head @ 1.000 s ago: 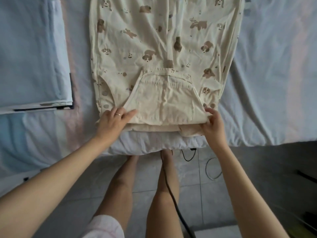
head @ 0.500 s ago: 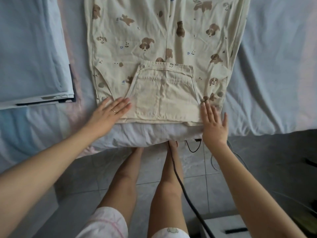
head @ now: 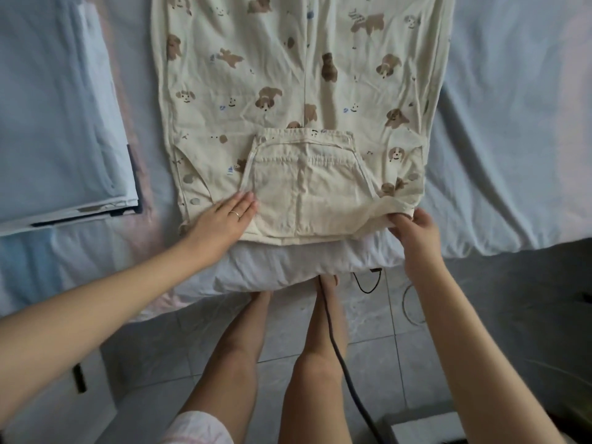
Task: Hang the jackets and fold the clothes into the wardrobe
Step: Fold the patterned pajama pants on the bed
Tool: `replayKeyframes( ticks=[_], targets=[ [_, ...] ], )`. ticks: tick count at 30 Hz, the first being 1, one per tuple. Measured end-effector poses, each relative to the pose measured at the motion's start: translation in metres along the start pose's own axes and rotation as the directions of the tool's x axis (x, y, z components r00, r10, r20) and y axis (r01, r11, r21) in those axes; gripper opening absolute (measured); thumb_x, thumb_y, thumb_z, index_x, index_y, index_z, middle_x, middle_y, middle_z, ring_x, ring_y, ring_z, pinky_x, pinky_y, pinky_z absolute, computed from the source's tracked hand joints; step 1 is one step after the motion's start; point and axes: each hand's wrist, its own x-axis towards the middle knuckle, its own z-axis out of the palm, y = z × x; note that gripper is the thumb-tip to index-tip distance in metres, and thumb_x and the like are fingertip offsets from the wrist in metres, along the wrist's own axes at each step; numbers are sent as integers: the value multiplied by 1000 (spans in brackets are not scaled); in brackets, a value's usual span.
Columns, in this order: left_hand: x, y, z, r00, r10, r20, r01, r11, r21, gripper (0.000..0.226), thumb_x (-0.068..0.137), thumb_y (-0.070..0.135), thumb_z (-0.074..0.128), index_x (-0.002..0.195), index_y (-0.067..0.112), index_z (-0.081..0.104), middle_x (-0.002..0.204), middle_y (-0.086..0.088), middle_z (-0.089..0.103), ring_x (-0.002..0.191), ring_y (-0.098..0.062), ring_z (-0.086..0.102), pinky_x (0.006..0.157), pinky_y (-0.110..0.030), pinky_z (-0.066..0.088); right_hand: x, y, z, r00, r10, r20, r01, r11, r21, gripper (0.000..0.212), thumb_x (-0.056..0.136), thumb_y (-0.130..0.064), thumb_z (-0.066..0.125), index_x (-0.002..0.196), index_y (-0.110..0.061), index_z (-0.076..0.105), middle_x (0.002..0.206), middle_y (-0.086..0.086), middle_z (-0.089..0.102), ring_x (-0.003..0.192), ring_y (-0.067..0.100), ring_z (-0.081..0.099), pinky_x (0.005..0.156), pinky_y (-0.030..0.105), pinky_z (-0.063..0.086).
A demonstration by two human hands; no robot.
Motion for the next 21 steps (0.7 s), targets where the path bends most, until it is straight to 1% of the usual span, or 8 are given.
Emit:
replayKeyframes(
  ticks=[2,5,8,10,12,15,18,21],
  targets=[
    [15,-20,-38,976,-128,178,163,966,-201,46,73,-7,42,108,9,69,109,-12,69,99,-33,65,72,-36,54,3,-28,-4,995,37,93,-48,992,119,19,89,4,47,97,-6,61,86,8,62,79,18,61,72,24,54],
    [52,-70,-92,889,-316,333,446,764,-466,16,66,-1,53,71,9,65,70,-11,62,77,-32,62,60,-31,41,19,-92,-4,970,61,237,-144,926,348,19,84,5,47,86,-7,62,74,6,61,63,16,57,67,28,59],
    [103,-135,-136,865,-489,112,445,647,-619,15,66,8,47,62,9,61,63,-12,59,69,-27,59,59,-25,40,44,-170,15,950,-143,276,-61,784,618,16,70,-2,65,73,-18,66,64,-6,62,58,5,59,71,19,53],
    [136,-176,-156,765,-626,-155,441,683,-582,33,76,10,52,105,7,68,110,-17,65,105,-31,59,84,-29,45,64,-208,32,960,-238,149,54,678,733,21,92,-3,50,96,-22,57,90,-8,64,83,4,62,79,18,46],
    [158,-196,-165,645,-703,-298,525,692,-496,46,85,10,54,131,9,53,144,-16,42,132,-34,38,104,-37,34,76,-225,52,966,-259,13,192,749,634,19,96,-8,46,103,-24,51,97,-8,59,87,6,57,79,21,44],
    [175,-167,-152,535,-812,-236,539,542,-645,40,85,9,55,125,4,53,135,-21,42,128,-36,35,104,-35,28,78,-207,90,948,-301,-98,314,934,170,17,89,-6,49,100,-14,58,84,-1,60,69,10,54,64,25,44],
    [170,-106,-105,568,-821,59,498,286,-819,46,78,15,66,119,0,50,125,-23,46,119,-36,44,103,-37,34,64,-159,125,952,-305,19,303,934,-191,8,83,-14,58,90,-15,57,74,-1,55,66,11,50,65,28,40],
    [162,-63,-75,591,-764,260,484,78,-871,58,74,15,76,122,2,46,114,-8,55,105,-22,55,89,-31,45,49,-114,156,927,-278,253,343,901,-264,14,80,-14,68,84,-15,54,71,-5,52,66,10,47,60,28,34]
  ],
)
